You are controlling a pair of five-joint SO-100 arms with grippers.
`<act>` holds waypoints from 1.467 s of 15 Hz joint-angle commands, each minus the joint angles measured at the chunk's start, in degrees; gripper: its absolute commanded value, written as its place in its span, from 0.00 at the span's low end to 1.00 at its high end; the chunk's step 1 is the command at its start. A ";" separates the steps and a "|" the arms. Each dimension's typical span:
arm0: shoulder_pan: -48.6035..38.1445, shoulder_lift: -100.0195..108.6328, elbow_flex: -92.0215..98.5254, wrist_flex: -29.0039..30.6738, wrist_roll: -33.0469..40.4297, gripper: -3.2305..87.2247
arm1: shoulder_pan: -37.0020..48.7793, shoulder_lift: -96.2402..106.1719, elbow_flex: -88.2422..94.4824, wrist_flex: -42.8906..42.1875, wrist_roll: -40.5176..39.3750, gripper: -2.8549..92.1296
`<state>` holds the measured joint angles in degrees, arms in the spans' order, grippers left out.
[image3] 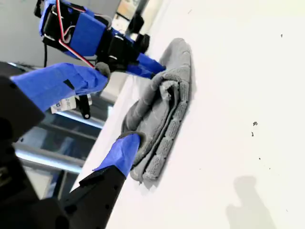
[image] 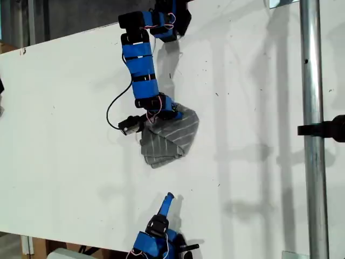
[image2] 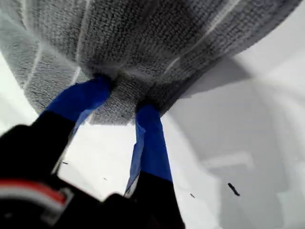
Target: Grasp corners of a towel and fold twice.
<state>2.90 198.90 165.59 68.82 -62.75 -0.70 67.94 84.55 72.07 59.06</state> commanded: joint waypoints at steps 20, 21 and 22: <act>0.00 0.44 -1.85 -2.02 -0.18 0.27 | 16.26 5.89 -22.50 -36.04 -6.06 0.05; 0.09 0.44 -1.58 -1.49 -0.79 0.27 | 16.79 12.04 -15.73 -35.51 -6.06 0.05; 0.09 0.44 -0.70 -1.32 -2.11 0.27 | 17.05 20.04 -8.79 -31.46 -5.62 0.04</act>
<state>2.99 198.90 165.76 68.12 -63.63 16.00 74.71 70.40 37.62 52.91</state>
